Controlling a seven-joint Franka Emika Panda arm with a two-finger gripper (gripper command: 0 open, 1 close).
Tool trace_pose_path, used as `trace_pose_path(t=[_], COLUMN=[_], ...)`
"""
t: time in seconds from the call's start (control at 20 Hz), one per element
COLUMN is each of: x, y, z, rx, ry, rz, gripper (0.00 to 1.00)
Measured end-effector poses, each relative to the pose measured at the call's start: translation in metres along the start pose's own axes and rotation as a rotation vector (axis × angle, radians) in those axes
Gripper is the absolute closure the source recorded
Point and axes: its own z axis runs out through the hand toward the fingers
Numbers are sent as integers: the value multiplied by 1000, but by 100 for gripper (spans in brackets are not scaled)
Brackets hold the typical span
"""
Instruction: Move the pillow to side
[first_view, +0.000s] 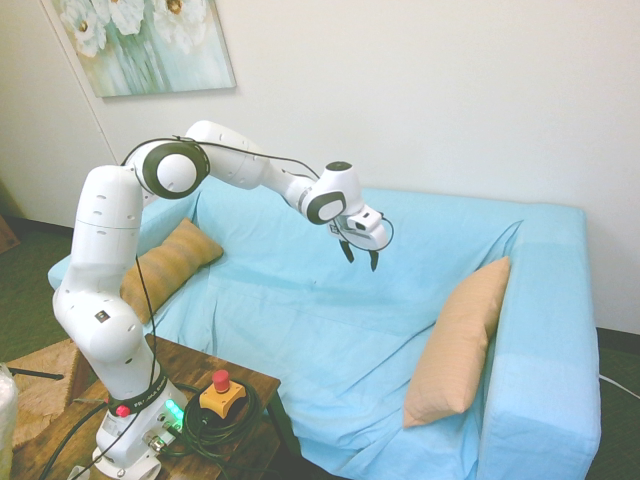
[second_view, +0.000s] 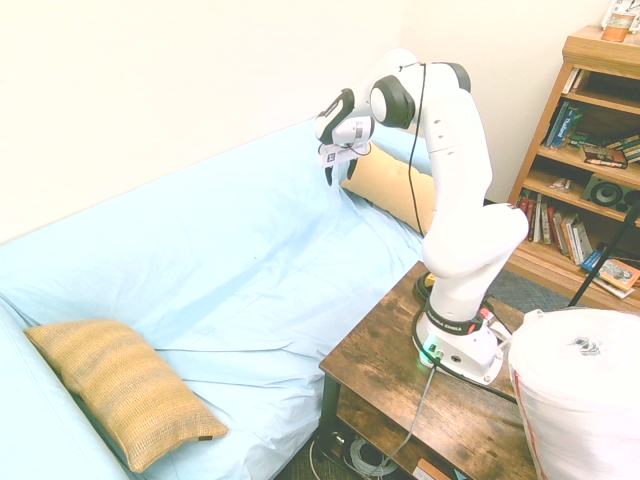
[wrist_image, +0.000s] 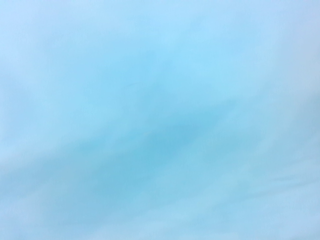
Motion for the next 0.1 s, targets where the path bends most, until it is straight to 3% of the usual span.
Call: trace_pose_path(t=[0.1], x=[-51], y=[-28], z=[3], rx=[3], ry=[-8], rz=[-26], gripper=[0])
